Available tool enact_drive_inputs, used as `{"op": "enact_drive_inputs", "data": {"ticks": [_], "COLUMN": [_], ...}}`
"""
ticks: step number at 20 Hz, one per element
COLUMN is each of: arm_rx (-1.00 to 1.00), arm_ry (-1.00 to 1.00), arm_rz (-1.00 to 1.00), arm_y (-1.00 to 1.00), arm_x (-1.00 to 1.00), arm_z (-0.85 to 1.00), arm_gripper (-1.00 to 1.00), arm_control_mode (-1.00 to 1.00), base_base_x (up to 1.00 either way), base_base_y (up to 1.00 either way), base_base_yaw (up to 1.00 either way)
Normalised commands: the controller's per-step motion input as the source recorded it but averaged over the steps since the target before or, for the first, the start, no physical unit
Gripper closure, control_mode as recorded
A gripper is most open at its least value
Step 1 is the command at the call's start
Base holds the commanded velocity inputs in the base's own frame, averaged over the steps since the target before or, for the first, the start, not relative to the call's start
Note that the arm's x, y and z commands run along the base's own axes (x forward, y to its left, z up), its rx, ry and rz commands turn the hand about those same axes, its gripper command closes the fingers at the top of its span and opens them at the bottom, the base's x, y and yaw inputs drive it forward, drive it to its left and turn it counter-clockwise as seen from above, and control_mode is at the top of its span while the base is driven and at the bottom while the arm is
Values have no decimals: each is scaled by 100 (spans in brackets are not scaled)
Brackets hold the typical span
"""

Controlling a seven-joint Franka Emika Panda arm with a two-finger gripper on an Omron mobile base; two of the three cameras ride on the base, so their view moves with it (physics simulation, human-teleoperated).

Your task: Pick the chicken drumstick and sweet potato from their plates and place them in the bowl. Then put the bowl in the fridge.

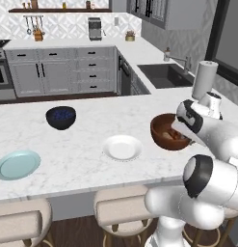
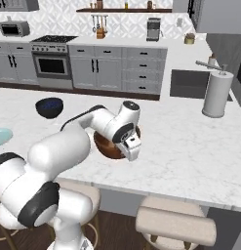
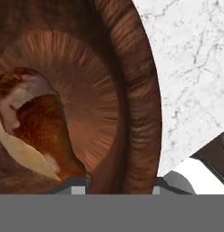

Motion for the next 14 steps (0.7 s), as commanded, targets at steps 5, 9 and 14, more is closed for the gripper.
{"op": "enact_drive_inputs", "data": {"ticks": [5, 9, 14], "arm_rx": [0, 1, 6], "arm_ry": [-3, -1, 0], "arm_rz": [-38, -32, -31], "arm_y": [53, 63, 64], "arm_x": [-44, -45, -66], "arm_z": [80, 78, 51], "arm_gripper": [100, 100, 100], "arm_control_mode": [-100, -100, -100], "base_base_x": [0, 0, 0], "base_base_y": [0, 0, 0], "base_base_yaw": [0, 0, 0]}}
